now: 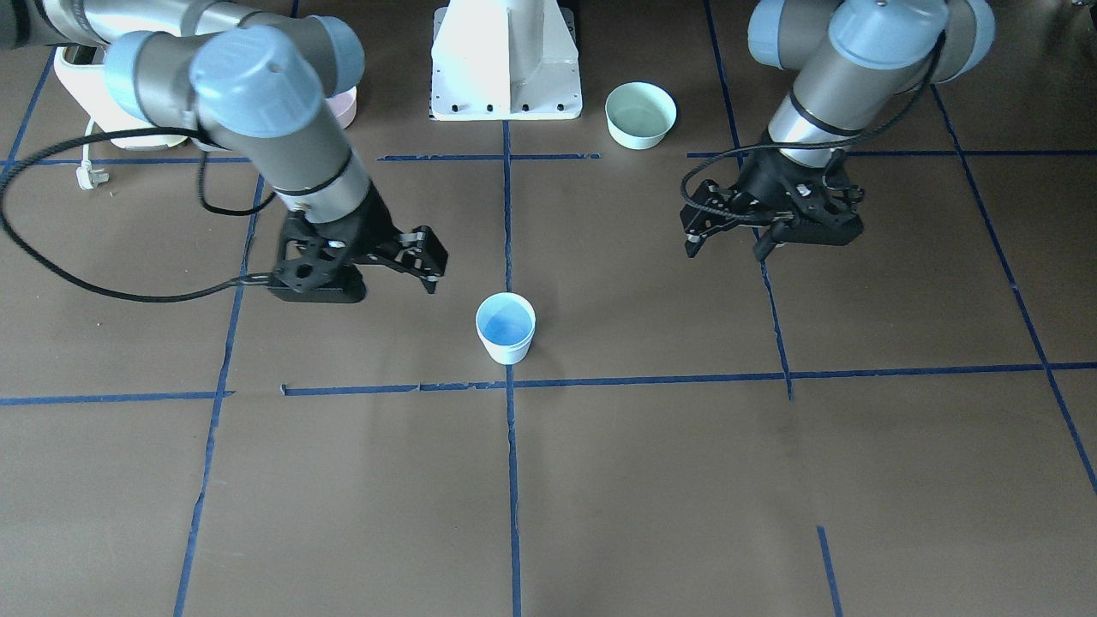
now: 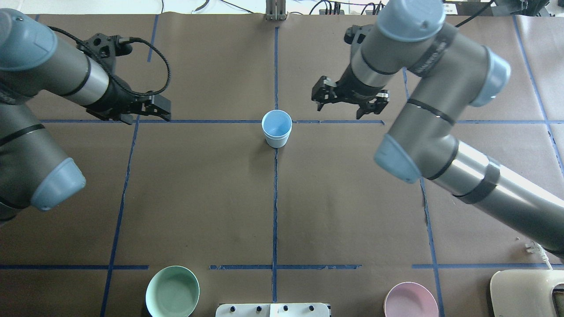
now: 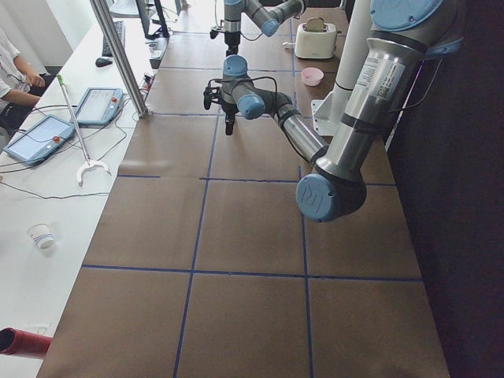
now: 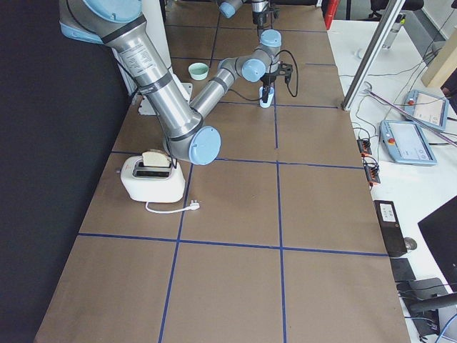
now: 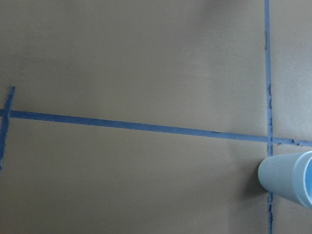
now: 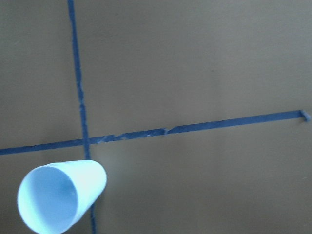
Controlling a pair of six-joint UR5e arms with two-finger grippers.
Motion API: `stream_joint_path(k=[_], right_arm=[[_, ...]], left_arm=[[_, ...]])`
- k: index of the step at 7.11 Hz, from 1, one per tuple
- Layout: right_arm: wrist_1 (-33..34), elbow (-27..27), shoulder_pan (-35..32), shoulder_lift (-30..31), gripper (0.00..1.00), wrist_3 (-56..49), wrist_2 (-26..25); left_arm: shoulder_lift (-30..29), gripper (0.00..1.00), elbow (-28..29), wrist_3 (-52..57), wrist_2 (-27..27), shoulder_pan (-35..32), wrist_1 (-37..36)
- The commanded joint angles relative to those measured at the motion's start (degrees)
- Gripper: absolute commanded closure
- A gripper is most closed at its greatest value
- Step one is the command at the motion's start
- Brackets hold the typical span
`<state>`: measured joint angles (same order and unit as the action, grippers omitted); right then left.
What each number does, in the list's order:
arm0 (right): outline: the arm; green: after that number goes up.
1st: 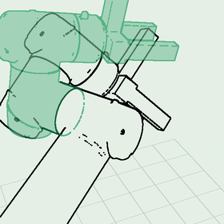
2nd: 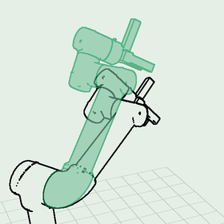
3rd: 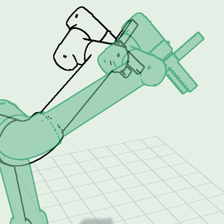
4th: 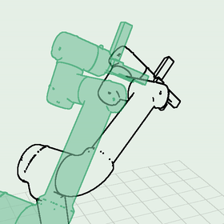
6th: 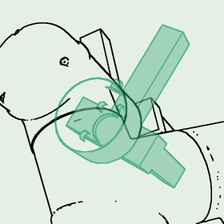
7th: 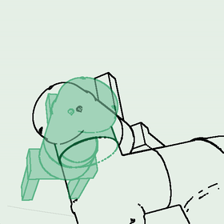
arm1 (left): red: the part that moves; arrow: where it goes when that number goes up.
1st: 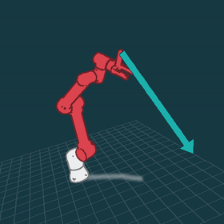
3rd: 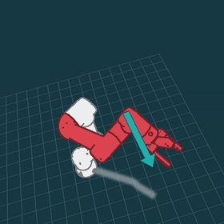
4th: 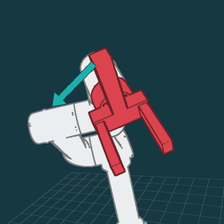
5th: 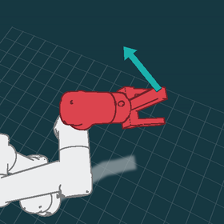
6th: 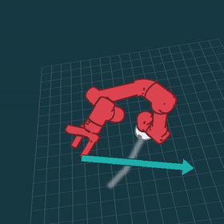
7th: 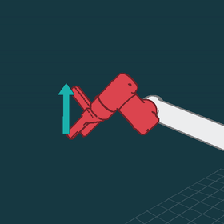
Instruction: Stack blue cups with both arms
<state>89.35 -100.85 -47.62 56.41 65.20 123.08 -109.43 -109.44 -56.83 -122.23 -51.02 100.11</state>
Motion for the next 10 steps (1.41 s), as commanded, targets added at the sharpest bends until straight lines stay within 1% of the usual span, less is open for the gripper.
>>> stream_joint_path(k=[1, 2, 3, 4, 5, 6, 7, 8, 9, 10], right_arm=[[0.12, -3.56, -9.30, 11.57, 0.00, -17.99, 4.97], [0.30, -3.47, -13.25, 15.54, 0.00, -28.44, 5.24], [0.21, -3.30, -16.94, 19.06, 0.00, -35.42, 6.37], [0.04, -3.04, -20.72, 23.18, 0.00, -43.76, 7.51], [0.12, -2.69, -24.33, 26.70, 0.00, -51.67, 8.05], [0.21, -0.59, -28.10, 28.65, 0.00, -58.71, 9.97], [0.04, 3.08, -31.62, 29.72, 0.00, -64.44, 13.29], [-0.23, 6.25, -33.83, 30.60, 0.00, -70.06, 13.85], [-0.23, 8.02, -35.68, 30.61, 0.00, -73.51, 14.03], [-0.32, 8.13, -35.87, 30.78, 0.00, -73.72, 13.85]], left_arm=[[8.41, 0.00, 0.36, 21.21, -7.73, -12.54, -0.27], [10.97, 0.00, 2.54, 31.06, -10.46, -18.53, -0.35], [12.13, 0.00, 6.13, 39.95, -12.14, -23.20, -0.27], [12.14, 0.00, 11.56, 49.70, -14.07, -29.16, -0.27], [11.79, 0.00, 16.05, 57.71, -14.26, -32.36, -1.49], [11.26, 0.00, 18.88, 64.84, -13.92, -35.00, -4.46], [11.35, 0.00, 19.52, 68.74, -13.91, -37.37, -6.14], [11.26, 0.00, 19.27, 69.48, -13.91, -38.62, -7.63], [11.26, 0.00, 19.61, 69.48, -13.91, -38.63, -9.91], [9.52, 0.00, 19.96, 69.48, -14.00, -38.80, -17.16]])
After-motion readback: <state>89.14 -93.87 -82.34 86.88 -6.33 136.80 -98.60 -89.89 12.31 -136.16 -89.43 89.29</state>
